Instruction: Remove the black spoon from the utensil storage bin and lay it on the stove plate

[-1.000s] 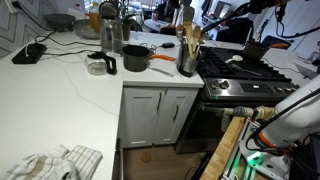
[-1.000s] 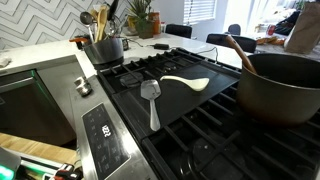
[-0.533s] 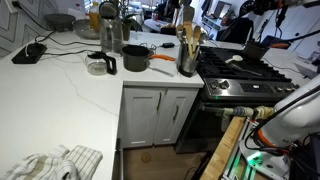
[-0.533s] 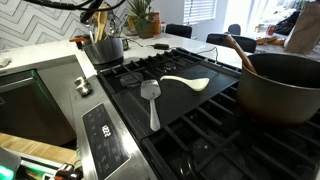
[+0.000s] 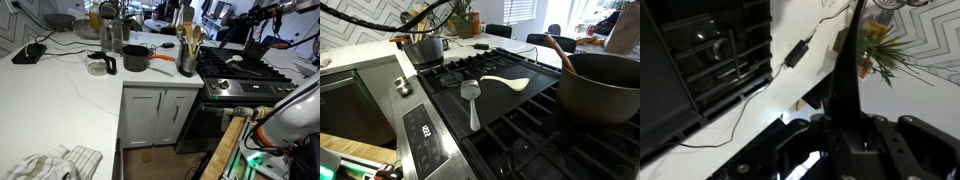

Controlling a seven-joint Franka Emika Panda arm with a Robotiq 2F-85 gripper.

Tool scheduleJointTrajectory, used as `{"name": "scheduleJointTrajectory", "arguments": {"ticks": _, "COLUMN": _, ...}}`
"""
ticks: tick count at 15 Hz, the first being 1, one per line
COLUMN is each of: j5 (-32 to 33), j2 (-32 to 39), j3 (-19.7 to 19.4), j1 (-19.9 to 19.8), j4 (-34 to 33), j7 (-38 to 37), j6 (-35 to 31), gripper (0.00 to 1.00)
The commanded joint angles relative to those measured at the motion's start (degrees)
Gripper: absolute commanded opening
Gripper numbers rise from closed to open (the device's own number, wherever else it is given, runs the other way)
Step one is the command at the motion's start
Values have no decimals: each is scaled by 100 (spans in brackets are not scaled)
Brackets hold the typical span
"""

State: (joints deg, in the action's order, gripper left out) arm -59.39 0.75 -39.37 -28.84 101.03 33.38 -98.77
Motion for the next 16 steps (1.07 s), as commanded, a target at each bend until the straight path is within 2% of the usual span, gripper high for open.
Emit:
{"name": "scheduleJointTrajectory", "arguments": {"ticks": 1, "j5": 400, "j2": 618, "j3": -81, "j1": -234, "j4": -255, "j7": -347, "j6": 399, "gripper": 4}}
{"name": "scheduleJointTrajectory", "arguments": {"ticks": 8, "j5": 20, "j2": 1684, "j3": 207, "j1": -950, "j4": -237, "j7": -236, "j6": 515, "gripper": 4}}
{"name": "scheduleJointTrajectory", "arguments": {"ticks": 15, "j5": -6, "j2": 2256, "j3": 897, "j1": -1589, "j4": -400, "j7": -350, "j6": 421, "gripper": 4}}
{"name": "scheduleJointTrajectory", "arguments": {"ticks": 16, "j5": 37, "j2": 2297, "j3": 1005, "j1": -1668, "j4": -466, "j7": -365, "j6": 441, "gripper": 9}}
